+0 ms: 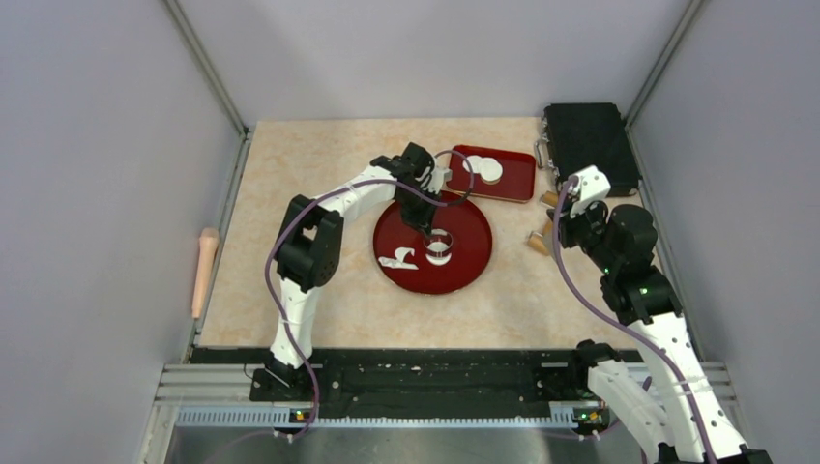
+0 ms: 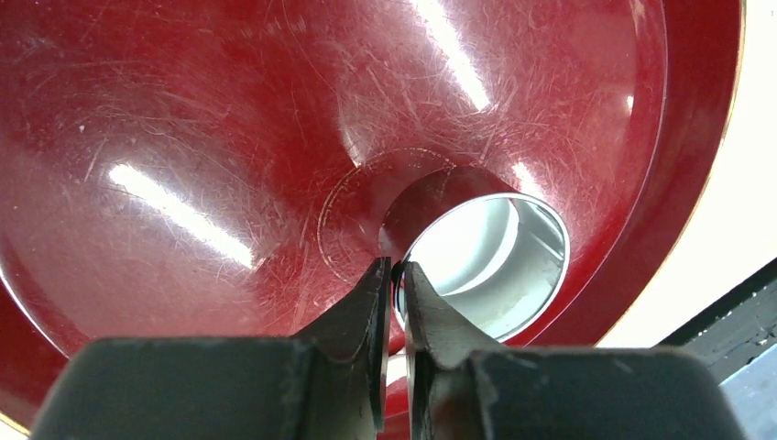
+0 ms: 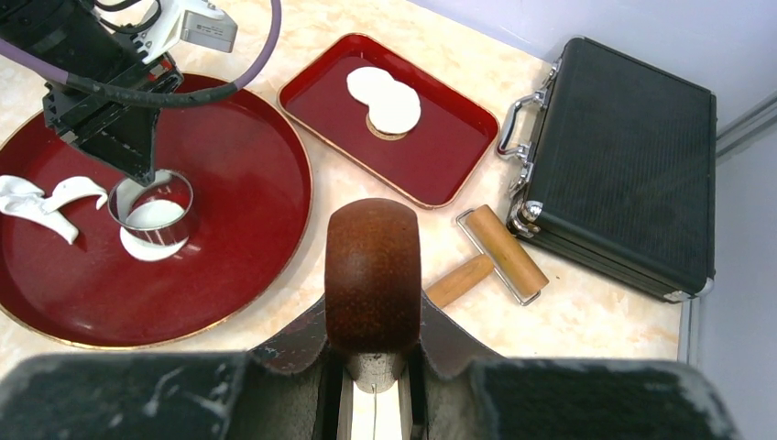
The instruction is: Roll out the dumpling wrappers from the dough
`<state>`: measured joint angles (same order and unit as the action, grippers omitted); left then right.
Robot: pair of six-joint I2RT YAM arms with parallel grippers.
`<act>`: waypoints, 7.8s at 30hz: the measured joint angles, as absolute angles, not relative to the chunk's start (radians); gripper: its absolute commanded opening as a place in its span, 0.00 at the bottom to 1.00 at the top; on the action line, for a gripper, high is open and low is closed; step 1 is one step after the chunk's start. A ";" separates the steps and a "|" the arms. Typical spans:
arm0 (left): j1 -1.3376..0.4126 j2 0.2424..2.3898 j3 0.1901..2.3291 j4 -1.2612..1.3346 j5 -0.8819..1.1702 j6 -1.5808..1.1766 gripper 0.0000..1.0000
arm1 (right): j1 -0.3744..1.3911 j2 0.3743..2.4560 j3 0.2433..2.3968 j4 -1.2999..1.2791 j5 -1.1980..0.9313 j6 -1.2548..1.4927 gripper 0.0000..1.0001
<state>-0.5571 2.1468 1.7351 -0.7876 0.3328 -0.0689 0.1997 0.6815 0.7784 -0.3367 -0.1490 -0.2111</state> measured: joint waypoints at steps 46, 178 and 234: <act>-0.558 2.115 1.723 -0.931 0.233 0.398 0.00 | 0.170 0.688 0.772 -0.336 -0.159 -0.187 0.00; -0.262 2.137 1.689 -0.833 0.174 0.316 0.61 | 0.141 2.236 1.320 0.735 -1.171 0.701 0.00; -0.307 2.152 1.663 -0.809 0.291 0.203 0.00 | 0.188 2.254 1.309 0.625 -1.241 0.669 0.00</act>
<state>-0.3073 2.1521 1.6630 -0.8089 0.2913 0.2031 0.1883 2.2543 1.3087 0.6254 -1.2407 0.6693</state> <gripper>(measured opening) 0.037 0.170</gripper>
